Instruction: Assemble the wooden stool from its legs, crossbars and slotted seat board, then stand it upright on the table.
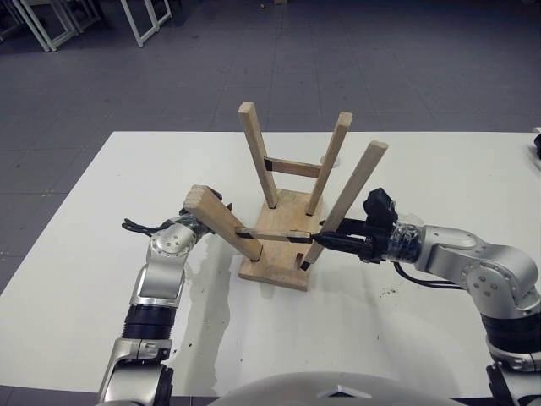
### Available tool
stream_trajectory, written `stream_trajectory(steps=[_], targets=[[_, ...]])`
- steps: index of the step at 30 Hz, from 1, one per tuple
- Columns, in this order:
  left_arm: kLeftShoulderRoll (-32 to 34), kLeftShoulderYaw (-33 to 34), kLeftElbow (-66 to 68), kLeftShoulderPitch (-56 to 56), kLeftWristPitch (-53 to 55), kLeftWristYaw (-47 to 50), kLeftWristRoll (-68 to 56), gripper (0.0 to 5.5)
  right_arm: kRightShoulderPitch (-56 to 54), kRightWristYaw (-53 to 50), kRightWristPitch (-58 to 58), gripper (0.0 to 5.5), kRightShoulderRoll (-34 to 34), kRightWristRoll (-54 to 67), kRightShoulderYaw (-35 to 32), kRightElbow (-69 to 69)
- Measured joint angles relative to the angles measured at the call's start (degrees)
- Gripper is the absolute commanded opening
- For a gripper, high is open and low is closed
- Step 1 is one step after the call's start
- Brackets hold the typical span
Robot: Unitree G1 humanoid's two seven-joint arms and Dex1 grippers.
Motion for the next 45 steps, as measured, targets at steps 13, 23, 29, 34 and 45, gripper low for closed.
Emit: stream_trajectory(steps=[13, 23, 29, 34, 45], targets=[[1.38, 0.89, -2.36, 2.65, -1.23, -0.20, -2.45, 3.12, -1.82, 14.11, -18.84, 2.02, 3.51, -16.95, 12.08, 15.15], [6.32, 9.15, -18.31, 5.78, 0.80, -0.81, -6.57, 3.12, -1.67, 14.21, -34.06, 2.02, 3.15, -29.43, 15.01, 19.89], [6.94, 14.08, -29.88, -1.15, 5.39, -0.14, -13.70, 3.12, -0.23, 12.86, -41.96, 2.02, 3.32, -33.81, 15.26, 21.86], [10.61, 6.38, -39.82, -12.11, 10.61, -2.66, -15.24, 3.12, -1.01, 11.58, -42.06, 2.02, 3.77, -34.39, 14.96, 23.11], [13.28, -27.58, -36.81, -8.98, 12.05, -2.30, 4.28, 3.12, -2.87, 11.33, -39.57, 2.02, 5.28, -34.40, 14.56, 24.61]])
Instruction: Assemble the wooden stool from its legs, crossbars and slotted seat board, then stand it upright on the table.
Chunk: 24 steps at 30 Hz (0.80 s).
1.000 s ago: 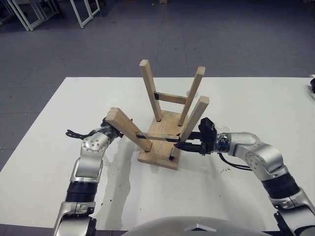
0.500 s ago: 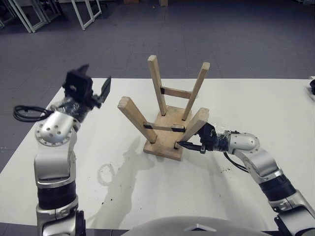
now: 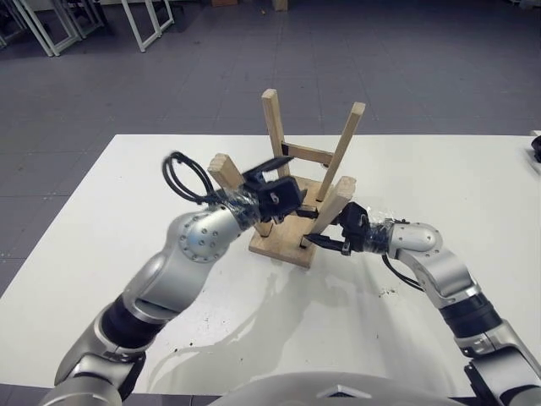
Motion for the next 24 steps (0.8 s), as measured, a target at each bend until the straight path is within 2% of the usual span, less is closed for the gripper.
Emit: stream_trajectory(steps=[6, 18, 21, 24], targets=[[-2.30, -2.13, 3.92, 2.41, -4.74, 2.39, 6.19, 3.12, -4.15, 0.03, 6.65, 2.02, -0.43, -3.66, 3.24, 0.05], [-2.53, -1.93, 3.22, 3.47, -4.81, 2.08, 10.78, 3.12, -8.15, -0.12, 6.25, 2.02, -1.90, -5.19, 7.23, 1.03], [-4.52, 1.35, 5.23, 4.56, -6.76, 4.45, 10.44, 3.12, -7.74, -1.44, 7.39, 2.02, -1.94, -5.19, 7.15, -0.32], [-7.75, 10.58, 5.18, -0.05, -13.93, 12.18, 10.15, 3.12, -8.16, -3.96, 13.14, 2.02, -0.62, -4.88, 4.59, -1.66]])
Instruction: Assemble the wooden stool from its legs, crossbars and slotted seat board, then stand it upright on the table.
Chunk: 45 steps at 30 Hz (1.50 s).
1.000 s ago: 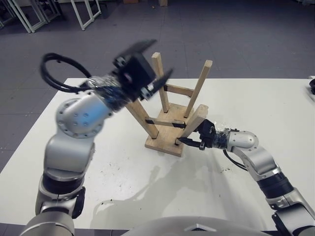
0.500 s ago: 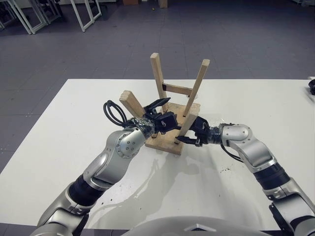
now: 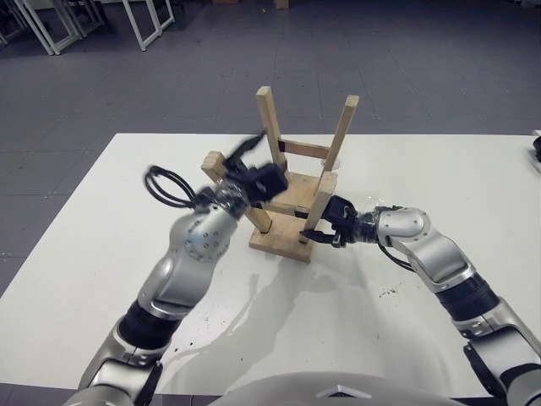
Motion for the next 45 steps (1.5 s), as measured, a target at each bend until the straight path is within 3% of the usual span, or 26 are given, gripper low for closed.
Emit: stream_trajectory(steps=[2, 8, 11, 14, 16, 19, 22, 26, 29, 31, 36, 38, 41, 45], targets=[[-0.91, 3.04, -1.66, -3.87, -4.77, 1.93, -0.06, 3.12, -0.65, -2.12, 3.31, 2.53, 0.76, -0.14, -1.98, 0.03], [-1.40, 4.84, 0.00, -0.91, -10.50, 2.60, 0.30, 3.12, -0.29, -1.87, 14.43, 2.53, -4.00, -3.23, -3.01, -8.51], [-1.56, 7.30, 0.07, 0.36, -11.62, 3.84, 0.95, 3.12, -1.18, 0.02, 21.82, 2.53, -8.87, 0.84, -10.57, -17.21], [-2.14, 10.57, 0.02, 1.26, -13.04, 6.27, 1.86, 3.12, -10.12, -0.60, 28.08, 2.53, -11.17, 4.50, -20.28, -18.69], [-2.52, 13.26, -0.35, 1.36, -14.10, 8.28, 2.21, 3.12, -18.56, -2.33, 31.27, 2.53, -8.48, 8.73, -26.08, -17.56], [-2.82, 16.90, -1.09, 0.72, -16.22, 11.02, 2.58, 3.12, -27.82, -5.53, 35.93, 2.53, 2.61, 20.33, -33.76, -16.80], [-2.98, 20.12, -0.94, 0.17, -16.79, 11.82, 2.03, 3.12, -26.73, -6.72, 38.04, 2.53, 7.60, 24.22, -31.06, -16.60], [-2.98, 22.45, 0.64, 0.28, -16.55, 11.51, 1.09, 3.12, -16.60, -7.15, 33.35, 2.53, 5.79, 18.44, -18.16, -13.46], [-3.43, 22.34, 0.77, 0.67, -16.16, 10.99, 0.15, 3.12, -16.98, -7.20, 29.11, 2.53, 5.36, 15.54, -14.62, -11.57], [-3.69, 22.24, 1.04, 0.82, -16.17, 10.68, -0.09, 3.12, -17.23, -7.53, 30.09, 2.53, 6.10, 17.00, -15.90, -11.92], [-3.75, 22.33, 1.95, 1.87, -16.21, 10.00, -0.60, 3.12, -24.37, -13.19, 37.59, 2.53, 11.66, 29.28, -31.22, -12.90], [-3.76, 22.40, 1.92, 2.08, -16.39, 10.00, -0.64, 3.12, -27.36, -15.22, 36.41, 2.53, 11.21, 29.77, -34.34, -11.62], [-3.76, 22.46, 1.83, 2.54, -16.89, 9.94, -0.79, 3.12, -25.10, -15.36, 30.82, 2.53, 6.10, 22.64, -30.71, -7.03], [-2.95, 23.45, 0.96, 4.90, -18.22, 5.97, -6.56, 3.12, -16.48, -11.31, 20.97, 2.53, -0.04, 10.63, -17.75, -1.95]])
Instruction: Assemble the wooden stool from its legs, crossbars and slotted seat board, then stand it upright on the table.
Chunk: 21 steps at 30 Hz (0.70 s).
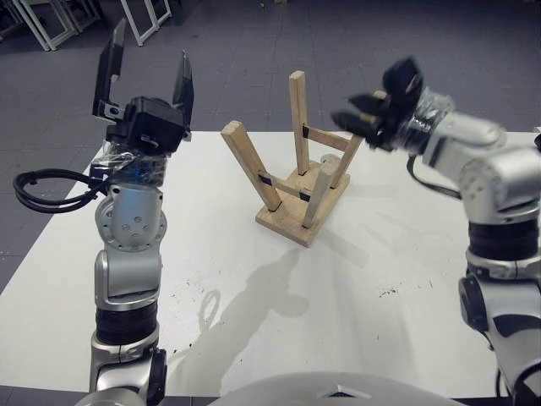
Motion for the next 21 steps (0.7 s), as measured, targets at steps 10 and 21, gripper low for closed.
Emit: stream_trajectory(steps=[10, 21], targets=[[11.56, 4.48, 1.57, 12.83, 9.46, -31.80, -32.86, 3.12, 8.32, 8.67, 0.47, 2.53, 2.30, 3.33, 10.47, -17.56], [21.51, 6.98, 17.49, 11.63, 11.90, -53.74, -43.56, 3.66, -3.99, 5.86, 21.81, 2.55, 1.50, 27.99, -11.59, -26.48]])
